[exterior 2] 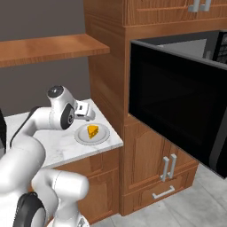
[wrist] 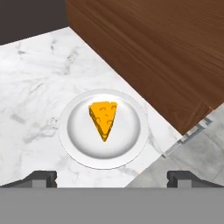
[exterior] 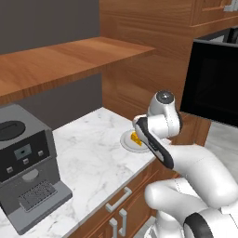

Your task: Pick the cheese from the counter and place it in the microwave. Then turn on the microwave.

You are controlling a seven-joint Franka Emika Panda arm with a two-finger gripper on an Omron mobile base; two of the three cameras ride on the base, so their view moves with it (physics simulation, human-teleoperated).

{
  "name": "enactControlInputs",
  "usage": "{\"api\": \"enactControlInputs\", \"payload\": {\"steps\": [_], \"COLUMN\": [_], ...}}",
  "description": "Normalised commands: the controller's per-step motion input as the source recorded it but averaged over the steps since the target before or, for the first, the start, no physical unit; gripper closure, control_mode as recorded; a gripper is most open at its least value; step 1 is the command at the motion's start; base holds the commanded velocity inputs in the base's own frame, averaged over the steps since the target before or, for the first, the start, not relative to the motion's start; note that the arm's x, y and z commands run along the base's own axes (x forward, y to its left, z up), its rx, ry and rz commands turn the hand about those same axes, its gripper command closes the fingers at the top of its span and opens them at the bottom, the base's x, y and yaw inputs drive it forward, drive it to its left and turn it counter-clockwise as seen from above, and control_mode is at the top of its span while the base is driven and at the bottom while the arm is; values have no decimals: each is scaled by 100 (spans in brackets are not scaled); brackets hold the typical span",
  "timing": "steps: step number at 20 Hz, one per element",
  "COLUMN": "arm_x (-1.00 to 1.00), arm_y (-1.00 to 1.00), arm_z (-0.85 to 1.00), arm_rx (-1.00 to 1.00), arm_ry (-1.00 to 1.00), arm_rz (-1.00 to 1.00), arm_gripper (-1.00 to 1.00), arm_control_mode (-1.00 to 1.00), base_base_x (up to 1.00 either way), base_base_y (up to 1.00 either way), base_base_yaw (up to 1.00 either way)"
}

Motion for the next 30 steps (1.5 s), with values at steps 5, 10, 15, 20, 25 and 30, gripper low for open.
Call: {"api": "enactControlInputs", "payload": {"steps": [5, 10, 15, 20, 25, 30], "arm_x": [17, 15, 13, 16, 16, 12], "arm_y": [0, 0, 0, 0, 1, 0], "arm_z": [-10, -10, -9, -9, -11, -13], "arm_rx": [3, 4, 2, 0, 0, 0], "arm_ry": [1, 4, 4, 4, 4, 5], "arm_rz": [0, 0, 0, -1, -2, -2], "arm_gripper": [-100, -100, -100, -100, -100, -100], "arm_control_mode": [-100, -100, -100, -100, -100, -100], "base_base_x": [0, 0, 0, 0, 0, 0], "base_base_y": [0, 0, 0, 0, 0, 0], "base_base_yaw": [0, 0, 0, 0, 0, 0]}}
